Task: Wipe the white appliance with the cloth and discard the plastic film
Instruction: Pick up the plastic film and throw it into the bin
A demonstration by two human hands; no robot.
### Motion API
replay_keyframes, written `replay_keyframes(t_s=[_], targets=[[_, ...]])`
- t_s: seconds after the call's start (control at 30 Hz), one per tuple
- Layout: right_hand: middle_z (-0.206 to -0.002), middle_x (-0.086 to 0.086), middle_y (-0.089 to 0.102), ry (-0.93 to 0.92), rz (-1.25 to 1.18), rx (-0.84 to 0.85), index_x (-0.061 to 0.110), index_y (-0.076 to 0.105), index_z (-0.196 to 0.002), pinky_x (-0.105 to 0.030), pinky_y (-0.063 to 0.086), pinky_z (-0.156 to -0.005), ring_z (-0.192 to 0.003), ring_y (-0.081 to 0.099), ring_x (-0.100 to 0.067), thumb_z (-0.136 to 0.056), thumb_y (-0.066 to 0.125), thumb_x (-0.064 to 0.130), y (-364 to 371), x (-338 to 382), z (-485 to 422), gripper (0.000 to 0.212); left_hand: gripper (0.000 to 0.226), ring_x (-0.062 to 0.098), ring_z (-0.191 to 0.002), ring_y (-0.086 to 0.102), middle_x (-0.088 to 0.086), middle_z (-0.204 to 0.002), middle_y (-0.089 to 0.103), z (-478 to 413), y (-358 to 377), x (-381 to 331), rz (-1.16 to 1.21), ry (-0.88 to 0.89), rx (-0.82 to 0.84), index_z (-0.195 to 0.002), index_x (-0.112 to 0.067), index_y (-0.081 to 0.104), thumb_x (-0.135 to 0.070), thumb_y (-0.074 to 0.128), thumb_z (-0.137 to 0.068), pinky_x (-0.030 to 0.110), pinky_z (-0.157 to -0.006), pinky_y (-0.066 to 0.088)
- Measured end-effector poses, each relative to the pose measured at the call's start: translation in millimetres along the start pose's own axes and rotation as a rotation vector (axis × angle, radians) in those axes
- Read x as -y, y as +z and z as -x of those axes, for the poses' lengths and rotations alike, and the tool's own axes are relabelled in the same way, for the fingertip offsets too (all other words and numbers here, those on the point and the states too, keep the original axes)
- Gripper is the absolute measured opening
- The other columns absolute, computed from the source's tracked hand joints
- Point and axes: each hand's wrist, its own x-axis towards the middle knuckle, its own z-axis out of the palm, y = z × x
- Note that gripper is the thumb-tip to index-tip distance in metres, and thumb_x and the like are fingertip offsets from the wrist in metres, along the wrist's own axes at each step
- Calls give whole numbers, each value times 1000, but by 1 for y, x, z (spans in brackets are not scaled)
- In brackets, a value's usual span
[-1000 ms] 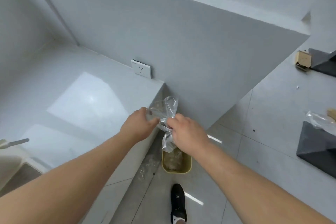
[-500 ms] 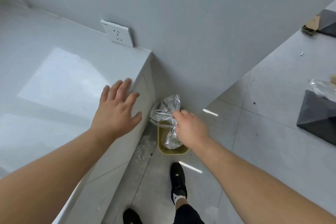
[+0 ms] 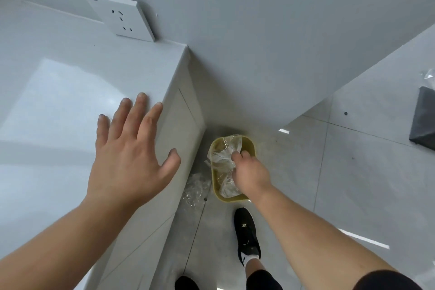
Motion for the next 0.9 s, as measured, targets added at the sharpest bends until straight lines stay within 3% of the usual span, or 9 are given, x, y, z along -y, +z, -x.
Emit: replay_keyframes(t_s=[0.3, 0.5, 0.63, 0.73, 0.9], targets=[[-132, -8, 56, 133, -13, 97, 22, 49, -139, -40, 60, -78, -104, 64, -29, -95, 68, 27, 75, -8, -36, 48, 91, 26, -161, 13, 0, -172, 23, 0, 12, 7, 8, 15, -49, -161, -29, 27, -63, 53, -81, 59, -127, 14], [-142, -12, 50, 231, -11, 175, 20, 40, -145, -48, 61, -89, -116, 58, -32, -97, 66, 32, 108, -4, -52, 55, 92, 24, -160, 16, -1, -172, 24, 1, 17, 11, 12, 24, -93, -160, -31, 29, -65, 54, -79, 58, -127, 16], [-151, -13, 45, 311, -26, 233, 22, 32, -152, -52, 54, -103, -128, 52, -38, -100, 60, 34, 123, -1, -55, 61, 92, 24, -160, 17, -1, -171, 26, 1, 16, 10, 22, 28, -103, -160, -30, 30, -64, 55, -78, 59, -126, 18], [-162, -15, 34, 340, -35, 259, 24, 24, -157, -60, 40, -116, -145, 38, -47, -100, 60, 39, 128, 1, -57, 69, 92, 25, -160, 18, -1, -171, 26, 1, 15, 10, 37, 25, -98, -159, -30, 31, -63, 56, -77, 59, -126, 17], [-172, -16, 13, 327, -31, 247, 28, 10, -162, -64, 24, -123, -155, 15, -50, -98, 59, 50, 126, 4, -57, 83, 90, 27, -160, 18, 1, -171, 27, 2, 11, 8, 32, 27, -77, -159, -27, 33, -63, 55, -79, 62, -126, 18]])
